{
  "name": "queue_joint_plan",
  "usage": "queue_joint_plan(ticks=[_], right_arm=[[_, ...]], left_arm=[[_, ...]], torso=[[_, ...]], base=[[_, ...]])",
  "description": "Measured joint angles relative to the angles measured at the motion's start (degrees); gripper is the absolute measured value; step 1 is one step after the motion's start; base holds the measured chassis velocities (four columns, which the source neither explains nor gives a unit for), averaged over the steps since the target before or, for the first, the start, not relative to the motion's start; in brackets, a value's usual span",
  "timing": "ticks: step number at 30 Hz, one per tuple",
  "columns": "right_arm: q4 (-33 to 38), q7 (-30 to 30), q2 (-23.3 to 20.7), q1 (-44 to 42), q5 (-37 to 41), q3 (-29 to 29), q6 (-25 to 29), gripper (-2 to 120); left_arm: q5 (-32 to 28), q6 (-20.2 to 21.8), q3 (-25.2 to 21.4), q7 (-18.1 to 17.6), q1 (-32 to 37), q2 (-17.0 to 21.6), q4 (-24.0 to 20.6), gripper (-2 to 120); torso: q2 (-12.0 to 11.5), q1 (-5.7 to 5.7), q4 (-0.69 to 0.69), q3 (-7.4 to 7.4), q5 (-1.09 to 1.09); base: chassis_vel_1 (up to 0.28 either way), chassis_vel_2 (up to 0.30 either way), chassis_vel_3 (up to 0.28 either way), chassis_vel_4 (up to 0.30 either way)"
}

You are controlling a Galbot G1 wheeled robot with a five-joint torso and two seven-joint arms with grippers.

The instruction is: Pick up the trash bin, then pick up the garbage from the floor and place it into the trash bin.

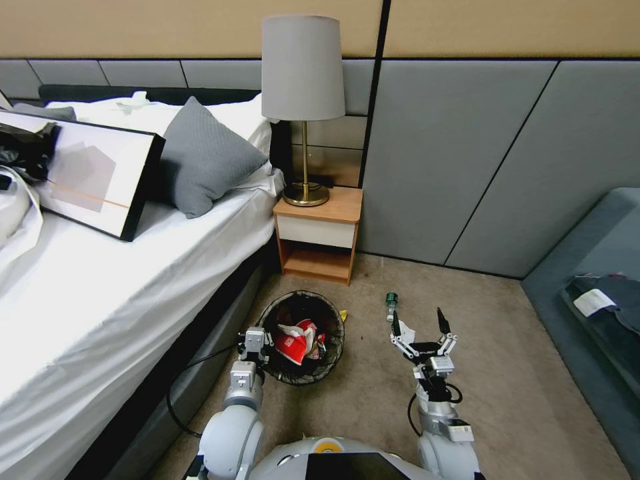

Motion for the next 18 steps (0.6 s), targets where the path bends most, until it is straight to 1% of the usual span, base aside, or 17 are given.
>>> queue_joint_plan(ticks=[2, 3, 4, 6, 7, 8, 9, 11, 12, 13, 14, 15, 17, 18], right_arm=[[0.22, 0.53, -0.83, 3.7, 0.96, 0.38, -3.52, 100], [0.22, 0.53, -0.83, 3.7, 0.96, 0.38, -3.52, 100], [0.21, 0.79, -1.1, 4.88, 1.34, 0.45, -5.09, 100], [-0.4, 1.44, -1.86, 7.6, 2.76, 0.52, -9.82, 100], [-1.27, 2.19, -2.33, 8.89, 3.68, 0.5, -13.41, 100], [-1.27, 2.19, -2.33, 8.89, 3.68, 0.5, -13.41, 100], [-2.45, 2.95, -2.79, 10.06, 4.63, 0.43, -16.87, 100], [-4.78, 4.52, -3.71, 11.55, 6.59, -0.06, -21.99, 100], [-4.78, 4.52, -3.71, 11.55, 6.59, -0.06, -21.99, 100], [-6.74, 5.98, -4.4, 12.45, 8.03, -0.59, -25.16, 100], [-8.49, 6.66, -4.82, 13.13, 9.0, -0.89, -26.8, 100], [-8.49, 6.66, -4.82, 13.13, 9.0, -0.89, -26.8, 100], [-13.63, 6.62, -5.7, 14.58, 10.91, -1.14, -29.37, 100], [-13.63, 6.62, -5.7, 14.58, 10.91, -1.14, -29.37, 100]], left_arm=[[0.18, 0.0, 0.05, 0.01, 0.09, -0.04, 0.14, 2], [0.18, 0.0, 0.05, 0.01, 0.09, -0.04, 0.14, 2], [0.23, 0.0, 0.06, 0.0, 0.14, -0.07, 0.15, 2], [0.36, -0.02, 0.12, 0.01, 0.33, -0.12, 0.15, 2], [0.41, -0.02, 0.13, 0.01, 0.47, -0.13, 0.15, 2], [0.41, -0.02, 0.13, 0.01, 0.47, -0.13, 0.15, 2], [0.5, -0.04, 0.13, 0.01, 0.61, -0.12, 0.15, 2], [0.58, -0.07, 0.13, 0.0, 0.83, -0.08, 0.05, 2], [0.58, -0.07, 0.13, 0.0, 0.83, -0.08, 0.05, 2], [0.64, -0.09, 0.13, 0.0, 0.9, -0.07, -0.04, 2], [0.67, -0.11, 0.14, 0.0, 0.94, -0.08, -0.07, 2], [0.67, -0.11, 0.14, 0.0, 0.94, -0.08, -0.07, 2], [0.87, -0.17, 0.24, 0.0, 1.06, -0.17, -0.16, 2], [0.87, -0.17, 0.24, 0.0, 1.06, -0.17, -0.16, 2]], torso=[[0.0, 0.0, 0.01, 0.0, 0.0], [0.0, 0.0, 0.01, 0.0, 0.0], [0.0, 0.0, 0.01, 0.0, 0.0], [0.0, 0.0, 0.01, 0.0, 0.0], [0.0, 0.0, 0.0, 0.0, 0.0], [0.0, 0.0, 0.0, 0.0, 0.0], [0.0, 0.0, 0.0, 0.0, 0.01], [0.0, 0.0, 0.0, 0.0, 0.0], [0.0, 0.0, 0.0, 0.0, 0.0], [0.0, 0.0, 0.0, 0.0, 0.01], [-0.01, 0.0, 0.0, 0.0, 0.01], [-0.01, 0.0, 0.0, 0.0, 0.01], [-0.01, 0.0, 0.01, 0.0, 0.01], [-0.01, 0.0, 0.01, 0.0, 0.01]], base=[[0.0, 0.0, 0.0, 0.0], [0.0, 0.0, 0.0, 0.0], [0.0, 0.0, 0.0, 0.0], [0.0, 0.0, 0.0, 0.0], [0.0, 0.0, 0.0, 0.0], [0.0, 0.0, 0.0, 0.0], [0.0, 0.0, 0.0, 0.0], [0.0, 0.0, 0.0, 0.0], [0.0, 0.0, 0.0, 0.0], [0.0, 0.0, 0.0, 0.0], [0.0, 0.0, 0.0, 0.0], [0.0, 0.0, 0.0, 0.0], [0.0, 0.0, 0.0, 0.0], [0.0, 0.0, 0.0, 0.0]])
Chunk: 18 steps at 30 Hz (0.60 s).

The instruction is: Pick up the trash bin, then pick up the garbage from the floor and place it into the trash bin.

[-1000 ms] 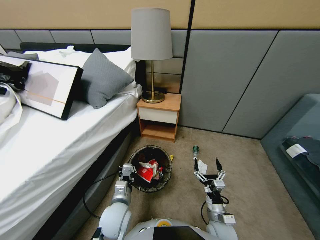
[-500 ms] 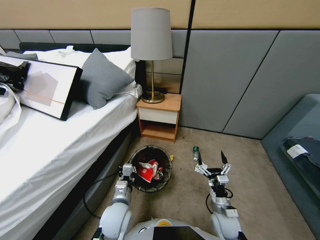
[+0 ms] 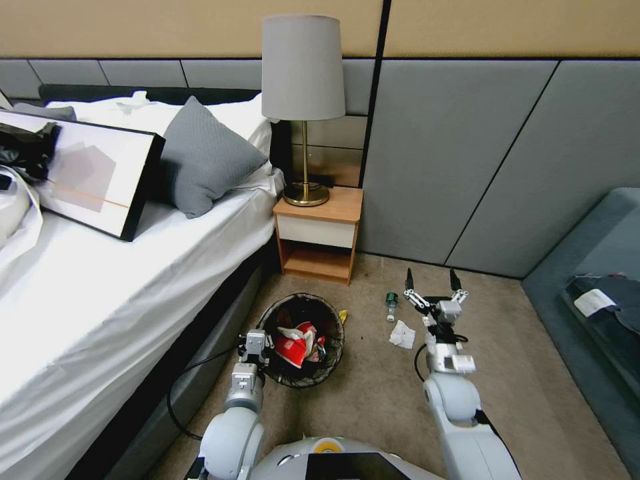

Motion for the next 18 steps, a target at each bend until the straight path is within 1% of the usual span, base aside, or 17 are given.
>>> queue_joint_plan(ticks=[3, 4, 5, 6, 9, 10, 13, 14, 17, 18], right_arm=[[-5.58, -0.62, -0.58, 1.17, 2.69, -0.58, -2.75, 100], [-5.58, -0.62, -0.58, 1.17, 2.69, -0.58, -2.75, 100], [-7.9, -0.64, -0.59, 1.74, 3.53, -0.93, -3.75, 100], [-7.9, -0.64, -0.59, 1.74, 3.53, -0.93, -3.75, 100], [-11.91, -0.62, -0.51, 2.62, 4.94, -1.67, -7.03, 100], [-11.91, -0.62, -0.51, 2.62, 4.94, -1.67, -7.03, 100], [-16.84, -0.98, -0.24, 4.11, 4.92, -2.0, -7.94, 100], [-16.84, -0.98, -0.24, 4.11, 4.92, -2.0, -7.94, 100], [-21.58, -1.69, -0.11, 6.06, 5.16, -2.29, -8.19, 100], [-21.58, -1.69, -0.11, 6.06, 5.16, -2.29, -8.19, 100]], left_arm=[[0.16, -0.01, 0.2, 0.0, 0.1, -0.06, -0.06, 2], [0.16, -0.01, 0.2, 0.0, 0.1, -0.06, -0.06, 2], [0.19, -0.01, 0.22, 0.0, 0.09, -0.06, -0.06, 2], [0.19, -0.01, 0.22, 0.0, 0.09, -0.06, -0.06, 2], [0.28, -0.01, 0.28, 0.0, 0.05, -0.08, 0.04, 2], [0.28, -0.01, 0.28, 0.0, 0.05, -0.08, 0.04, 2], [0.29, -0.01, 0.29, -0.01, 0.02, -0.13, 0.06, 2], [0.29, -0.01, 0.29, -0.01, 0.02, -0.13, 0.06, 2], [0.29, -0.06, 0.19, -0.01, 0.0, -0.14, 0.16, 2], [0.29, -0.06, 0.19, -0.01, 0.0, -0.14, 0.16, 2]], torso=[[0.0, 0.0, -0.01, 0.0, 0.0], [0.0, 0.0, -0.01, 0.0, 0.0], [0.0, 0.0, -0.01, 0.0, 0.0], [0.0, 0.0, -0.01, 0.0, 0.0], [0.0, 0.0, -0.01, 0.0, -0.01], [0.0, 0.0, -0.01, 0.0, -0.01], [0.0, 0.0, -0.01, 0.0, -0.01], [0.0, 0.0, -0.01, 0.0, -0.01], [0.0, 0.0, -0.01, 0.0, -0.01], [0.0, 0.0, -0.01, 0.0, -0.01]], base=[[0.0, 0.0, 0.0, 0.0], [0.0, 0.0, 0.0, 0.0], [0.0, 0.0, 0.0, 0.0], [0.0, 0.0, 0.0, 0.0], [0.0, 0.0, 0.0, 0.0], [0.0, 0.0, 0.0, 0.0], [0.0, 0.0, 0.0, 0.0], [0.0, 0.0, 0.0, 0.0], [0.0, 0.0, 0.0, 0.0], [0.0, 0.0, 0.0, 0.0]])
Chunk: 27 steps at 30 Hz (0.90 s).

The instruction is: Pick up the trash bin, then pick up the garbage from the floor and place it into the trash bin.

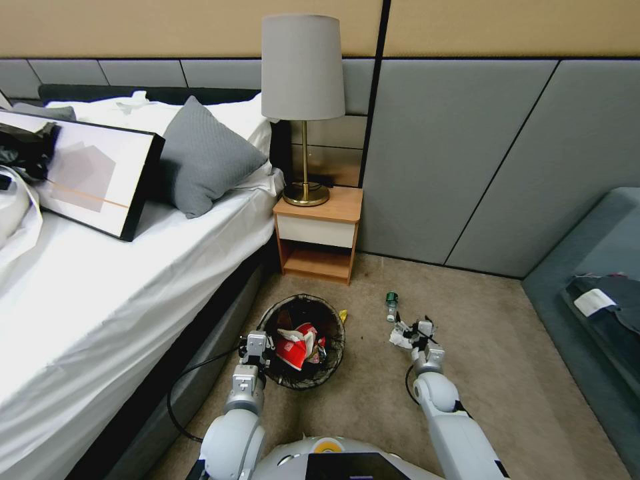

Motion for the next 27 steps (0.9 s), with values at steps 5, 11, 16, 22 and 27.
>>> queue_joint_plan(ticks=[5, 11, 16, 22, 27], right_arm=[[-5.84, -1.46, -0.03, 2.46, 0.2, -0.16, 0.46, 100], [-11.34, -3.28, 0.1, 4.72, -0.02, -0.31, 1.77, 100], [-15.23, -3.91, 0.18, 6.94, -0.25, -0.67, 3.45, 100], [-19.81, -4.63, 0.2, 9.71, -0.45, -1.23, 4.57, 100], [-24.37, -4.96, 0.22, 12.21, -0.62, -1.95, 5.71, 100]], left_arm=[[0.03, -0.16, 0.02, 0.0, 0.13, -0.36, 0.31, 2], [0.24, -0.54, 0.01, -0.01, 0.49, -0.97, 0.56, 2], [0.56, -0.86, 0.04, -0.02, 1.03, -1.21, 0.59, 2], [0.98, -1.26, 0.21, -0.03, 1.72, -1.84, 0.76, 2], [1.22, -1.4, 0.0, -0.04, 1.86, -1.83, 0.76, 2]], torso=[[0.0, 0.0, 0.0, 0.0, 0.0], [0.0, 0.0, 0.0, 0.0, 0.0], [0.0, 0.0, 0.0, 0.0, 0.0], [0.0, 0.0, 0.0, 0.0, 0.0], [0.0, 0.0, 0.0, 0.0, 0.0]], base=[[0.0, 0.0, 0.0, 0.0], [0.0, 0.0, 0.0, 0.0], [0.0, 0.0, 0.0, 0.0], [0.0, 0.0, 0.0, 0.0], [0.0, 0.0, 0.0, 0.0]])
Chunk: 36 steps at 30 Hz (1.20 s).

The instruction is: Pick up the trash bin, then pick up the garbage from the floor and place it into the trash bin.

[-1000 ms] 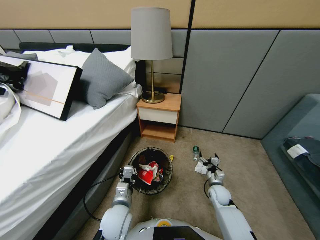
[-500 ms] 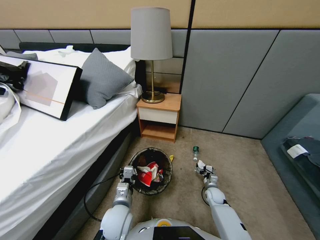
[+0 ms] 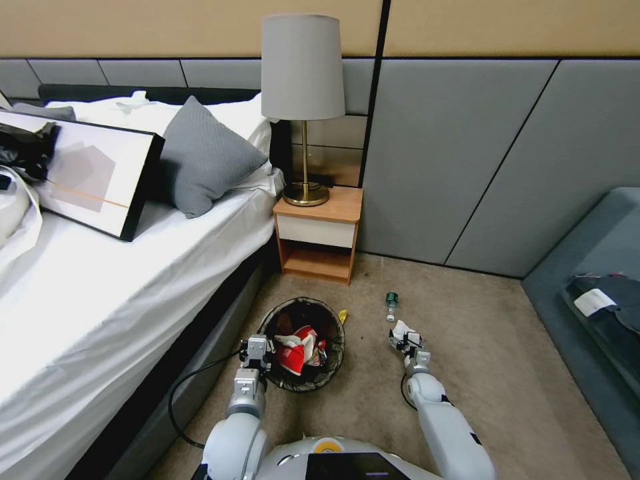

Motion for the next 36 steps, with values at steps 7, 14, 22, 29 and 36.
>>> queue_joint_plan(ticks=[7, 14, 22, 29, 36], right_arm=[[-4.48, -0.32, 0.29, 1.94, 0.22, -0.5, 0.76, 100], [-9.71, -0.86, 0.58, 3.25, 0.08, -0.47, 2.22, 98], [-12.23, -2.56, 0.81, 3.43, -0.33, -0.01, 5.03, 71], [-12.8, -2.96, 0.68, 3.48, -0.66, 0.14, 6.37, 41], [-12.98, -3.38, 0.28, 3.59, -0.7, 0.25, 6.9, 18]], left_arm=[[0.06, -0.07, -0.08, -0.01, 0.26, 0.0, -0.15, 2], [0.06, -0.08, -0.06, -0.04, 0.27, 0.0, -0.16, 2], [0.03, -0.09, -0.04, -0.05, 0.11, 0.05, -0.05, 2], [0.03, -0.1, 0.06, -0.05, 0.17, 0.23, 0.09, 2], [0.25, -0.26, 0.39, -0.05, 0.47, 0.17, 0.37, 2]], torso=[[0.0, 0.0, 0.0, 0.0, 0.0], [0.0, 0.0, 0.0, 0.0, 0.0], [0.0, 0.0, 0.01, -0.01, 0.0], [0.0, -0.01, 0.02, -0.01, 0.0], [0.0, 0.0, -0.02, 0.0, -0.02]], base=[[0.0, 0.0, 0.0, 0.0], [0.0, 0.0, 0.0, 0.0], [0.0, 0.0, 0.0, 0.0], [0.0, 0.0, 0.0, 0.0], [0.0, 0.0, 0.0, 0.0]])
